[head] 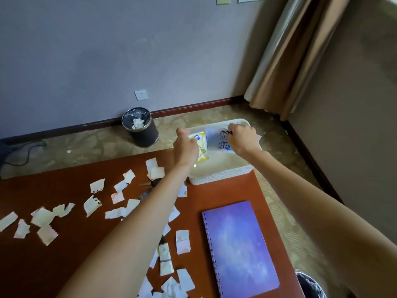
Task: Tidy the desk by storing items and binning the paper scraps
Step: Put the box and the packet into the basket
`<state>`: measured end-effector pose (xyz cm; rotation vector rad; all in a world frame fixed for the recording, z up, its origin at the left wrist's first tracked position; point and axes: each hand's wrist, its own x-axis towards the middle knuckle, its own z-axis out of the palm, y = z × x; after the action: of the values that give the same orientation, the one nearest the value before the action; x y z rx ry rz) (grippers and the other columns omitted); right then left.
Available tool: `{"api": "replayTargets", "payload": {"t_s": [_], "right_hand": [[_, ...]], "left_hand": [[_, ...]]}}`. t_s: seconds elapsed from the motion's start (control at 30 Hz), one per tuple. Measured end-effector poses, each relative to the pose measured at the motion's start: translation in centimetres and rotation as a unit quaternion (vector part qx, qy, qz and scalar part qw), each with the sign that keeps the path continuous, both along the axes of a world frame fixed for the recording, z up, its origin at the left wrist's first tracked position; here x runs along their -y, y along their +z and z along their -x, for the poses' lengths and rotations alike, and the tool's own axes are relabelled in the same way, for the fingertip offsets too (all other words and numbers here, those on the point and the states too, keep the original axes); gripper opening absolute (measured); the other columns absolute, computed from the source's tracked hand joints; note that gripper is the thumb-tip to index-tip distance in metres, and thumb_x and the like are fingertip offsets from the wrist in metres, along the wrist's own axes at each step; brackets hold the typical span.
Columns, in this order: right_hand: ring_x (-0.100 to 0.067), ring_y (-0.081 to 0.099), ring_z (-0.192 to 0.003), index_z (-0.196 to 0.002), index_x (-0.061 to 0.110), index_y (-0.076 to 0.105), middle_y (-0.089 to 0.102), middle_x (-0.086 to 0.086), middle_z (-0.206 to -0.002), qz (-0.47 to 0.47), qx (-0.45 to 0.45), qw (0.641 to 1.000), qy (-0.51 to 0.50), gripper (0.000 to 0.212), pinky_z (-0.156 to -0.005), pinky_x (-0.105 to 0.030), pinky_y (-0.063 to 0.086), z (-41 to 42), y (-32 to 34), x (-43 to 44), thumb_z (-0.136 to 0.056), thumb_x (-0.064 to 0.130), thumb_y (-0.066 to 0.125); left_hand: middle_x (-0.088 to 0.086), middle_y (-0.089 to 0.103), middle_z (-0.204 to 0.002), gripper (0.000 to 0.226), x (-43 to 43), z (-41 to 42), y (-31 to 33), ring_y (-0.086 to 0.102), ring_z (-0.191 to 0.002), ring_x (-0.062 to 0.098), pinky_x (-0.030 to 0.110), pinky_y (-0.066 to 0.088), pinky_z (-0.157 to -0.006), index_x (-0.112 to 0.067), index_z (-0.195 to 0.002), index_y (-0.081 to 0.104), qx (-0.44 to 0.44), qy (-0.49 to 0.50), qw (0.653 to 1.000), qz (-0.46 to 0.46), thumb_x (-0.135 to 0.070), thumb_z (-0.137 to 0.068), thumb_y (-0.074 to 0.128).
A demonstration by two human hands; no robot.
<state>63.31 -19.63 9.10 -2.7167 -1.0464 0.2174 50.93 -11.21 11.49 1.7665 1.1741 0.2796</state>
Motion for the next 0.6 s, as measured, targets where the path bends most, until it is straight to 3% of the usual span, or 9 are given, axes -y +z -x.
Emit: {"api": "replayTargets", "payload": {"t_s": [0.17, 0.23, 0.3, 0.37, 0.5, 0.6], "right_hand": [[-0.038, 0.058, -0.101, -0.099, 0.000, 0.059, 0.063, -0.024, -0.110, 0.083, -0.116, 0.988, 0.062, 0.023, -0.080, -0.038, 0.045, -2.2, -3.5, -1.8, -0.090, 0.006, 0.039], [-0.036, 0.059, -0.103, -0.088, 0.004, 0.056, 0.063, -0.021, -0.108, 0.129, -0.154, 0.976, 0.087, 0.020, -0.084, -0.039, 0.044, -2.3, -5.1, -2.3, -0.093, 0.007, 0.037], [-0.034, 0.059, -0.092, -0.067, 0.011, 0.047, 0.061, -0.016, -0.088, 0.169, -0.167, 0.966, 0.106, 0.028, -0.070, -0.034, 0.042, -2.4, -6.8, -2.6, -0.093, 0.007, 0.036], [-0.027, 0.052, -0.080, -0.060, 0.015, 0.036, 0.050, -0.008, -0.072, 0.192, -0.168, 0.960, 0.114, 0.034, -0.062, -0.029, 0.035, -2.6, -8.2, -2.5, -0.093, 0.007, 0.035], [-0.026, 0.053, -0.085, -0.092, 0.009, 0.058, 0.057, -0.012, -0.091, 0.206, -0.167, 0.958, 0.113, 0.025, -0.073, -0.031, 0.037, -3.2, -9.7, -1.7, -0.093, 0.007, 0.033], [-0.028, 0.050, -0.101, -0.103, 0.006, 0.061, 0.055, -0.014, -0.092, 0.200, -0.150, 0.959, 0.133, 0.030, -0.098, -0.039, 0.037, -3.6, -10.1, -1.3, -0.094, 0.005, 0.032]], "left_hand": [[0.021, 0.054, -0.119, 0.031, -1.1, -2.6, -3.0, 0.057, -0.104, 0.036, 0.037, 0.045, -0.073, -0.003, -0.123, 0.040, -0.057, -0.037, 0.998, -0.015, 0.001, -0.094, 0.031], [0.021, 0.053, -0.120, 0.033, -1.4, -2.9, -4.4, 0.055, -0.107, 0.036, 0.040, 0.047, -0.079, -0.002, -0.122, 0.040, -0.091, -0.061, 0.994, -0.018, 0.006, -0.092, 0.030], [0.021, 0.050, -0.122, 0.036, -1.5, -3.2, -5.5, 0.053, -0.109, 0.036, 0.042, 0.047, -0.083, -0.002, -0.122, 0.040, -0.116, -0.081, 0.990, -0.022, 0.009, -0.090, 0.031], [0.021, 0.047, -0.126, 0.039, -1.5, -3.5, -6.4, 0.049, -0.114, 0.036, 0.040, 0.044, -0.086, -0.001, -0.123, 0.039, -0.134, -0.095, 0.986, -0.030, 0.012, -0.087, 0.031], [0.022, 0.044, -0.132, 0.044, -1.1, -3.8, -7.9, 0.042, -0.122, 0.036, 0.037, 0.041, -0.090, 0.001, -0.129, 0.036, -0.176, -0.097, 0.979, -0.037, 0.012, -0.087, 0.032], [0.022, 0.045, -0.131, 0.047, -1.0, -3.7, -9.0, 0.047, -0.118, 0.037, 0.039, 0.044, -0.090, 0.000, -0.134, 0.032, -0.202, -0.105, 0.974, -0.019, 0.010, -0.089, 0.034]]}}
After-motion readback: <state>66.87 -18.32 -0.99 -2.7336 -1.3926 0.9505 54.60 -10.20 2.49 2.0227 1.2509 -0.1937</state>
